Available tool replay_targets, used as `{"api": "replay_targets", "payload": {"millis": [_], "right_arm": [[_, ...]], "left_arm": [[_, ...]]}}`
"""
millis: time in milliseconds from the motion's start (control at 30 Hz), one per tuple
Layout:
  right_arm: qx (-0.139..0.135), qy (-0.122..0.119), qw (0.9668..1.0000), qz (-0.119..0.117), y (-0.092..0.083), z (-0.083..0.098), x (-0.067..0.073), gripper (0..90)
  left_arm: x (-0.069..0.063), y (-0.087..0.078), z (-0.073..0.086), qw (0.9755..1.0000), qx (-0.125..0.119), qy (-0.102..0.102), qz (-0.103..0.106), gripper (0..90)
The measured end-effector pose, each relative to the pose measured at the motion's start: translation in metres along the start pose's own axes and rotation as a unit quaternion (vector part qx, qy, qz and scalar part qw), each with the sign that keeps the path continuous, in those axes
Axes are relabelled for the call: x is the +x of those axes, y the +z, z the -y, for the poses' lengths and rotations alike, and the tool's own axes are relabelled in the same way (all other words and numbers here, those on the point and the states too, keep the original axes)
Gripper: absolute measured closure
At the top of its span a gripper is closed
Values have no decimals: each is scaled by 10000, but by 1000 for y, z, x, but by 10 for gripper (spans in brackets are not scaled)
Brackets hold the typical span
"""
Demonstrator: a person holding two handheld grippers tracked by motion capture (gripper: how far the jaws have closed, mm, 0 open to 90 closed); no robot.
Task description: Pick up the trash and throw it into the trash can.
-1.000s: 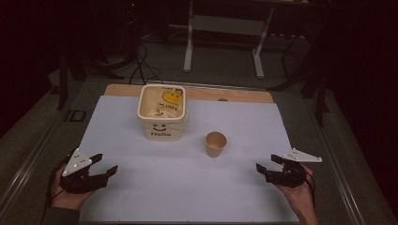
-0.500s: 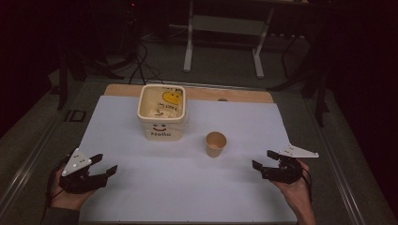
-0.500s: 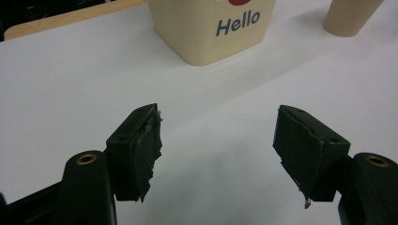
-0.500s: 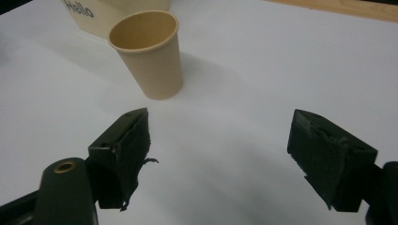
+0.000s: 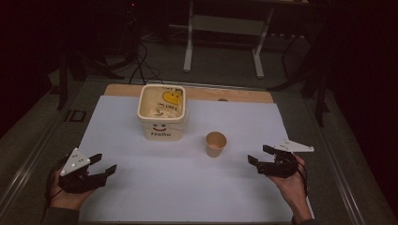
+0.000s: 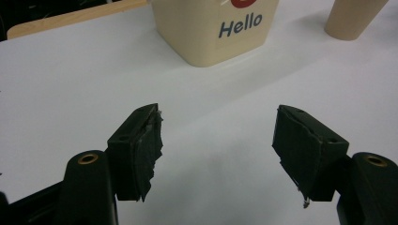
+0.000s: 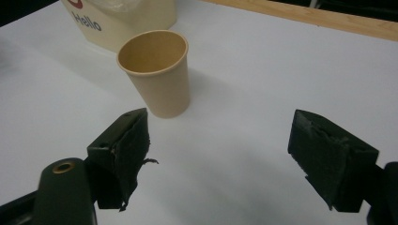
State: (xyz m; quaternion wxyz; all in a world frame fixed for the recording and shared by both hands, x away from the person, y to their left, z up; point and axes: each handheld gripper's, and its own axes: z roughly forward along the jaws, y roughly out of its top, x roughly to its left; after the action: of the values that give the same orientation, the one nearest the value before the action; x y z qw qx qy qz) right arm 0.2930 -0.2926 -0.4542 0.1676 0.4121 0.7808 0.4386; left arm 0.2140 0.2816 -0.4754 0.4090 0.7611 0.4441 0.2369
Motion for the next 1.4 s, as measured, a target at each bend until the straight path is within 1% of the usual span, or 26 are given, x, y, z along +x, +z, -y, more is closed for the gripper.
{"api": "replay_targets", "payload": {"millis": [467, 600, 800, 1033, 1233, 1400], "right_arm": [[66, -137, 9998, -90, 12, -18, 4, 189], [88, -212, 9997, -128, 16, -26, 4, 184], [114, -264, 9995, -156, 21, -34, 5, 182], [113, -253, 9994, -204, 28, -42, 6, 182], [102, -334, 9991, -257, 32, -52, 8, 182], [155, -379, 9988, -263, 36, -62, 8, 182]], "left_arm": [[1, 0, 0, 10000, -4, -42, 3, 333], [1, 0, 0, 10000, 5, -46, 5, 334], [2, 0, 1, 10000, 4, -58, 5, 334], [2, -1, 1, 10000, -10, -74, 13, 334], [2, -1, 1, 10000, -13, -90, 15, 335], [2, -1, 1, 10000, 8, -87, 20, 335]]}}
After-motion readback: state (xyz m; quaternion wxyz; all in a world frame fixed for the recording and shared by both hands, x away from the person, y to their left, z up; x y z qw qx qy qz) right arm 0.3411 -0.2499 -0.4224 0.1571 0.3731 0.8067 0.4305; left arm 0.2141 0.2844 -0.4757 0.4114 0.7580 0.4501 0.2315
